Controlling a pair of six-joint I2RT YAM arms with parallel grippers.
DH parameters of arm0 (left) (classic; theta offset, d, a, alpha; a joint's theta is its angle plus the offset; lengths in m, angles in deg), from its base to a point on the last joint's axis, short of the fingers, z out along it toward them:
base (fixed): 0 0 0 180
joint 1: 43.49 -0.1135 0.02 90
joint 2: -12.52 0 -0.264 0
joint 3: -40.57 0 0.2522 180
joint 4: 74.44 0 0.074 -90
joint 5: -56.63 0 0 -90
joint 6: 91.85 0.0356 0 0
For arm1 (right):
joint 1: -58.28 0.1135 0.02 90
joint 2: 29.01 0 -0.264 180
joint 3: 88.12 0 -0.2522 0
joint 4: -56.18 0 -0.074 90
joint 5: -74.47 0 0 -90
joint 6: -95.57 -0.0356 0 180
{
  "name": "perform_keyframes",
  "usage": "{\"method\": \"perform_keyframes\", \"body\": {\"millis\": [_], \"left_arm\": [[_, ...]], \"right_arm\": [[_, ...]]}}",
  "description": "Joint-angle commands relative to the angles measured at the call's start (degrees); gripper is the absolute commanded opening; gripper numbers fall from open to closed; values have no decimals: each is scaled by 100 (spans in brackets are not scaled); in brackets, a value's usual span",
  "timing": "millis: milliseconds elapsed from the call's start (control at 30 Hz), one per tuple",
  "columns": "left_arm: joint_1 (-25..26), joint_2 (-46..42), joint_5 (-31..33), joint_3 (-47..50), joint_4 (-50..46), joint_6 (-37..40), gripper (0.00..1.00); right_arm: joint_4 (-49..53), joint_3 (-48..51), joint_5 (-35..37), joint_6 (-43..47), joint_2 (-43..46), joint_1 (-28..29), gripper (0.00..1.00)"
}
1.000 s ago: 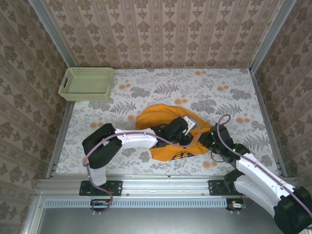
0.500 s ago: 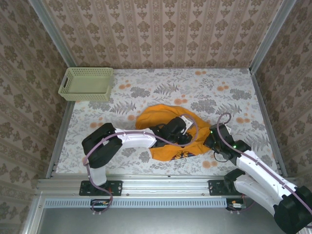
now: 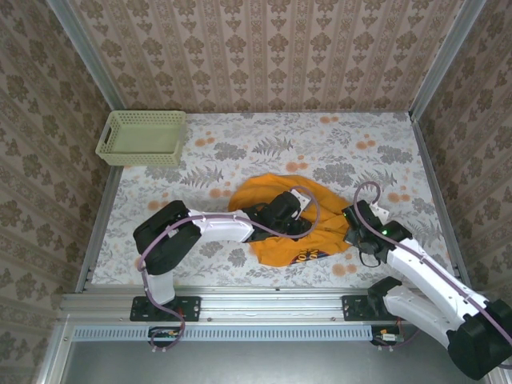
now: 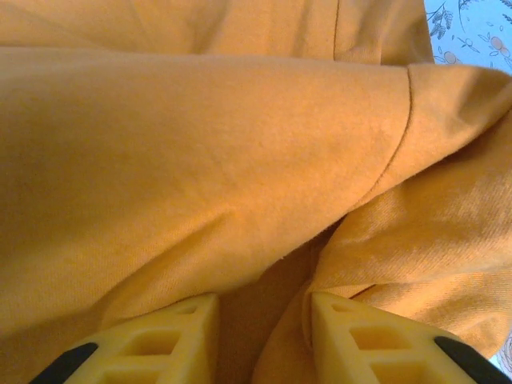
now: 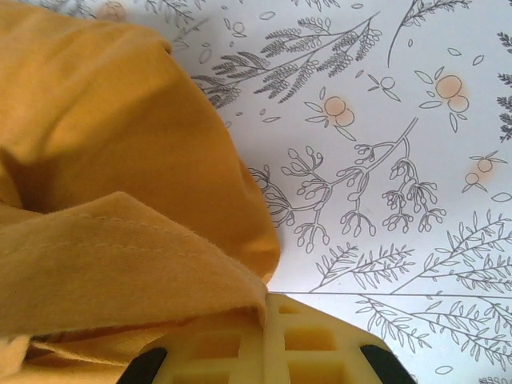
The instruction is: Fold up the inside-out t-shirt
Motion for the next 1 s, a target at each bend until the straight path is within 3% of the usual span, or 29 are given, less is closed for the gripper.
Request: {"method": "perform_keyframes", "body": {"millis": [0, 267, 400, 500, 667, 967], "left_arm": [[-38, -135, 103, 142, 16, -91, 37], [-253, -294, 23, 865, 470, -341, 43], [-235, -350, -10, 902, 509, -340, 45], [-175, -467, -24, 849, 457, -264, 49], [10, -584, 87, 702, 258, -76, 54], [38, -484, 69, 624, 236, -101, 55]], "right_arm": [[324, -184, 310, 94, -49, 10, 0], [350, -144, 450, 124, -310, -244, 3], [263, -261, 467, 258, -452, -245, 13], [263, -383, 356, 429, -261, -130, 33], [595, -674, 480, 485, 253, 409, 39], [-1263, 104, -1270, 354, 50, 493, 40]]}}
